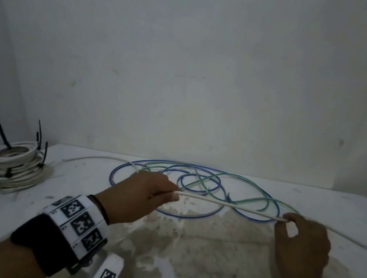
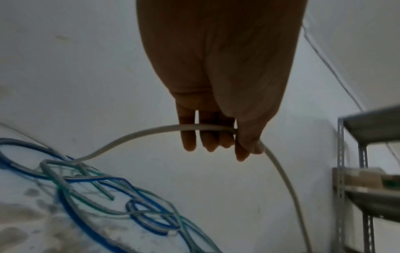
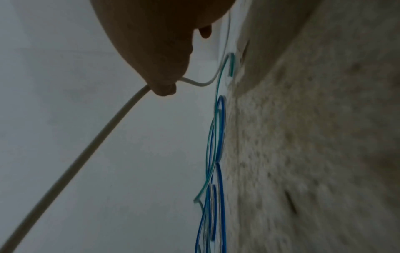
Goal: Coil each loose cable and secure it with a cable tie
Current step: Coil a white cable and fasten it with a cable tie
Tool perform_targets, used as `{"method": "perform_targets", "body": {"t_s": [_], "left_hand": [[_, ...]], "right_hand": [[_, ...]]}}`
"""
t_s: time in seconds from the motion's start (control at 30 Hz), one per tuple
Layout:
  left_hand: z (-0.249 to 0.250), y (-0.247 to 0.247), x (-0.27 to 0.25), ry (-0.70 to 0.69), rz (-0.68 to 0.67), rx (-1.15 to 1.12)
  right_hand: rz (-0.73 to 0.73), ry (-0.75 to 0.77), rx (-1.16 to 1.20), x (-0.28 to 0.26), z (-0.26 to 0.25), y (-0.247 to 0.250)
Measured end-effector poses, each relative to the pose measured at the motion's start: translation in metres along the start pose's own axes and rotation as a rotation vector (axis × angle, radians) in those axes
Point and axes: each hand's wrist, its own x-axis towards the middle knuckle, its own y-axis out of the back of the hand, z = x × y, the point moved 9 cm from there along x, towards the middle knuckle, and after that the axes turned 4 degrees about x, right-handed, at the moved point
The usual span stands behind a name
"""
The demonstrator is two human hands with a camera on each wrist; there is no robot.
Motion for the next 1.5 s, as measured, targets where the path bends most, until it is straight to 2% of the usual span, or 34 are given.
{"method": "perform_targets", "body": {"t_s": [0.07, 0.13, 0.23, 0.33, 0.43, 0.57, 0.63, 0.77, 0.83, 0.9, 1.0, 1.1, 1.17, 1.23, 1.33, 1.37, 1.43, 1.5], "left_hand": [[0.004, 0.006, -0.007, -0.019, -0.013, -0.017], [-0.002, 0.003, -0.016, 0.023, -0.085, -0.001], [-0.02, -0.011, -0.031, 0.187, -0.221, 0.045], [-0.017, -0.017, -0.032, 0.305, -0.264, -0.054], [0.007, -0.011, -0.02, 0.399, -0.17, -0.404], [0.027, 0.017, -0.001, 0.488, 0.17, -1.05], [0.021, 0.034, 0.003, 0.519, 0.293, -1.26], [-0.02, 0.076, -0.008, 0.584, 0.552, -1.446], [-0.045, 0.088, -0.021, 0.641, 0.675, -1.452], [-0.066, 0.091, -0.033, 0.705, 0.754, -1.465], [-0.081, 0.084, -0.042, 0.776, 0.776, -1.535], [-0.079, 0.071, -0.043, 0.794, 0.725, -1.592], [-0.073, 0.065, -0.042, 0.787, 0.676, -1.608], [-0.064, 0.06, -0.041, 0.769, 0.616, -1.654], [-0.05, 0.055, -0.038, 0.724, 0.529, -1.739], [-0.046, 0.053, -0.037, 0.71, 0.521, -1.747], [-0.042, 0.053, -0.036, 0.682, 0.545, -1.75], [-0.041, 0.054, -0.035, 0.664, 0.579, -1.77]], "right_hand": [[0.046, -0.005, -0.058, 0.003, 0.003, 0.009], [0.129, 0.114, -0.054, 0.005, -0.005, 0.019], [0.173, 0.332, 0.036, 0.002, -0.037, 0.023], [0.188, 0.494, -0.037, 0.002, -0.092, 0.024], [0.121, 0.734, -0.033, -0.003, -0.16, 0.018], [0.022, 0.867, 0.039, -0.017, -0.219, 0.007], [-0.067, 0.821, 0.094, -0.017, -0.226, 0.0], [-0.438, 0.569, 0.229, -0.023, -0.197, -0.034], [-0.524, 0.492, 0.34, -0.037, -0.185, -0.04], [-0.555, 0.485, 0.409, -0.05, -0.184, -0.041], [-0.629, 0.396, 0.552, -0.059, -0.19, -0.042], [-0.867, 0.091, 0.827, -0.071, -0.196, -0.052], [-0.968, -0.018, 0.979, -0.077, -0.205, -0.052], [-0.958, 0.066, 0.977, -0.077, -0.217, -0.043], [-0.734, 0.377, 0.759, -0.07, -0.233, -0.018], [-0.662, 0.436, 0.712, -0.07, -0.235, -0.012], [-0.636, 0.423, 0.721, -0.073, -0.233, -0.011], [-0.758, 0.371, 0.739, -0.082, -0.228, -0.024]]}}
